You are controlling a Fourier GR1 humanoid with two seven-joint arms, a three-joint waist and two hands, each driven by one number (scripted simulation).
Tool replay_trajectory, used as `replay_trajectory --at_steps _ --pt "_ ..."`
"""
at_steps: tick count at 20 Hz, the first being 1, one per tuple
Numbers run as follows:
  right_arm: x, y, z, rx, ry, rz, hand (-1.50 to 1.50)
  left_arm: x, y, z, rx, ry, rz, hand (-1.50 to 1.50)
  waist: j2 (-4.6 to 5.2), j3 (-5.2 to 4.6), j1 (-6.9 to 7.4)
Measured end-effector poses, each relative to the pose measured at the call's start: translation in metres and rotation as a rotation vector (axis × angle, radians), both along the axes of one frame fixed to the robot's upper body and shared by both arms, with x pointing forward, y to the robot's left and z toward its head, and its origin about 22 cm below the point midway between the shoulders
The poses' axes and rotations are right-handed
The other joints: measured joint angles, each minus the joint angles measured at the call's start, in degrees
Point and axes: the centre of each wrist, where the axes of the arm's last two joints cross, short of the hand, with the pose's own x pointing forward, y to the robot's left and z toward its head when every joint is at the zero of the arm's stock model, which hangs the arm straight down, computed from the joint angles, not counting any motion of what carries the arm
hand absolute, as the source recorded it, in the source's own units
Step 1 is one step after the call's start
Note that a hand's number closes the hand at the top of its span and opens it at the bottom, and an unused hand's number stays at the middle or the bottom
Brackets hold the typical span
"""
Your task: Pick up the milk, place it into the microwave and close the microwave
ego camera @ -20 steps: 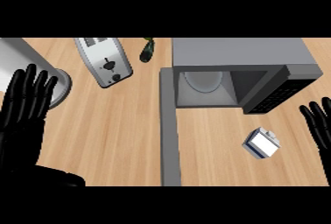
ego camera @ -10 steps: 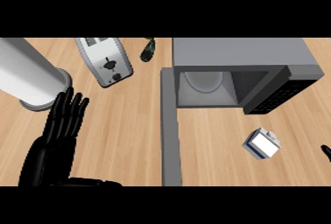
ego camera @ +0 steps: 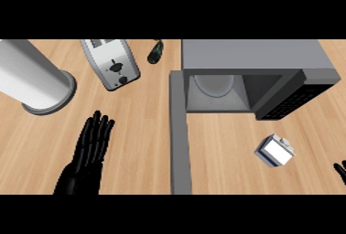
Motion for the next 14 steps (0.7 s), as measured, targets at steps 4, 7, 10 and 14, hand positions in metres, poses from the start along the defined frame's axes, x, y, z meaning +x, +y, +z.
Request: replay_trajectory --at_steps 4,7,10,14 --pt "0.01 0.002 -0.02 -0.028 0.004 -0.046 -1.5 -0.006 -0.008 -0.01 -0.002 -0.003 0.006 -1.5 0.02 0.0 0.12" --pt "0.018 0.001 -0.037 -0.037 0.009 -0.077 -1.5 -0.011 -0.018 -0.014 -0.003 -0.006 0.005 -1.5 0.04 0.01 0.21" --pt "0.029 0.005 -0.055 -0.036 0.017 -0.095 -1.5 -0.011 -0.022 -0.015 -0.013 0.008 -0.008 -1.5 0.06 0.01 0.25" --pt "0.039 0.001 -0.072 -0.055 0.031 -0.113 -1.5 -0.014 -0.017 -0.017 -0.024 0.016 -0.026 -1.5 0.07 0.01 0.31"
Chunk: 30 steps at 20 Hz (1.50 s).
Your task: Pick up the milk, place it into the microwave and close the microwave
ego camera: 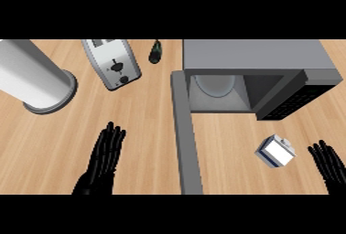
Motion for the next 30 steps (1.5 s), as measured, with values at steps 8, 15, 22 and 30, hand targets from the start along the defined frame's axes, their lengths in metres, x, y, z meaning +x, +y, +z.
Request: replay_trajectory --at_steps 8,15,22,30 --pt "0.031 0.003 -0.035 -0.05 0.008 -0.038 -1.5 -0.009 0.021 -0.008 -0.009 0.021 -0.016 -1.5 0.05 0.01 0.24" --pt "0.065 0.008 -0.059 -0.096 0.003 -0.071 -1.5 -0.014 0.046 -0.007 -0.021 0.025 -0.008 -1.5 0.13 0.03 0.56" --pt "0.08 0.004 -0.072 -0.111 0.019 -0.107 1.5 -0.017 0.065 -0.01 -0.024 0.029 -0.004 -1.5 0.2 0.07 0.72" --pt "0.085 0.001 -0.078 -0.153 0.014 -0.168 1.5 -0.022 0.085 -0.016 -0.013 0.032 -0.011 -1.5 0.12 -0.14 1.1"
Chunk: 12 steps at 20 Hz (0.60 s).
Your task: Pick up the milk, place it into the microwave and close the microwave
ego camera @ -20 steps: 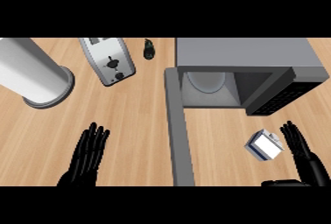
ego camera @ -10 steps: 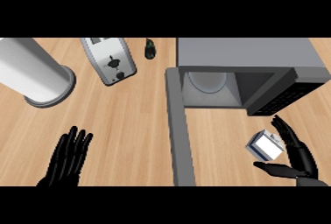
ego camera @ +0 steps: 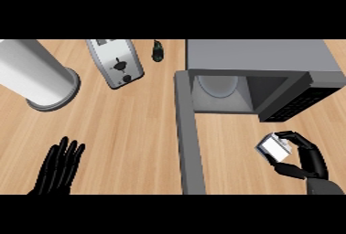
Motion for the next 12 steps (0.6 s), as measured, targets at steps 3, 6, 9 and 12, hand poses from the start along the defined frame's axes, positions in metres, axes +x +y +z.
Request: replay_trajectory --at_steps 3,6,9,12 --pt "0.003 -0.001 0.0 -0.033 0.014 0.007 1.5 -0.001 0.008 0.0 0.001 -0.004 -0.002 -1.5 -0.05 -0.1 0.13" --pt "0.018 0.018 0.0 -0.063 0.013 -0.031 1.5 -0.004 0.014 0.003 0.003 -0.007 0.006 -1.5 -0.18 -0.25 -0.03" --pt "0.03 0.048 -0.005 -0.102 0.0 -0.09 1.5 -0.001 0.019 0.001 0.001 -0.003 0.012 -1.5 -0.2 -0.22 -0.2" --pt "0.033 0.063 -0.007 -0.077 -0.023 -0.111 1.5 -0.004 0.024 -0.003 -0.003 -0.002 0.012 -1.5 -0.15 -0.1 -0.3"
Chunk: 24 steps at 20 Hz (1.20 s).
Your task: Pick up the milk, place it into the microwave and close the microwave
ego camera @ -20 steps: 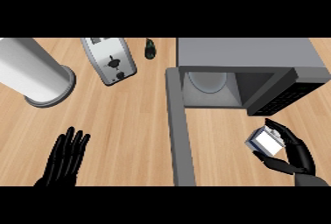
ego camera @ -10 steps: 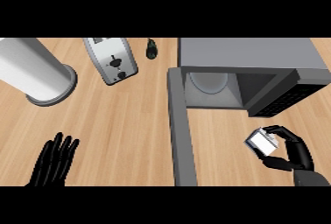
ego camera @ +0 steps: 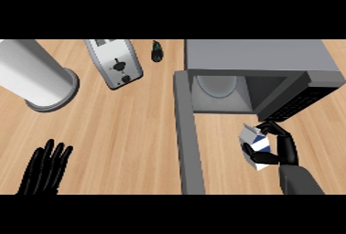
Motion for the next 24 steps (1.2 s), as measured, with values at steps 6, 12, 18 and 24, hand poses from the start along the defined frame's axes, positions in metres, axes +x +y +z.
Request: replay_trajectory --at_steps 6,12,18,24 --pt "0.007 0.033 -0.002 0.087 -0.052 0.045 1.5 -0.003 0.007 -0.001 -0.002 0.007 0.012 -1.5 0.06 0.17 -0.33" --pt "0.013 0.069 0.006 0.154 -0.117 0.106 1.5 -0.003 0.018 -0.002 -0.005 0.016 0.017 -1.5 -0.09 0.18 -0.83" --pt "0.021 0.091 0.028 0.153 -0.173 0.103 1.5 0.0 0.019 -0.006 -0.009 0.021 0.025 -1.5 -0.1 0.18 -0.87" --pt "0.039 0.116 0.059 0.094 -0.186 0.047 1.5 -0.001 0.022 -0.009 -0.002 0.021 0.021 -1.5 -0.06 0.19 -0.72"
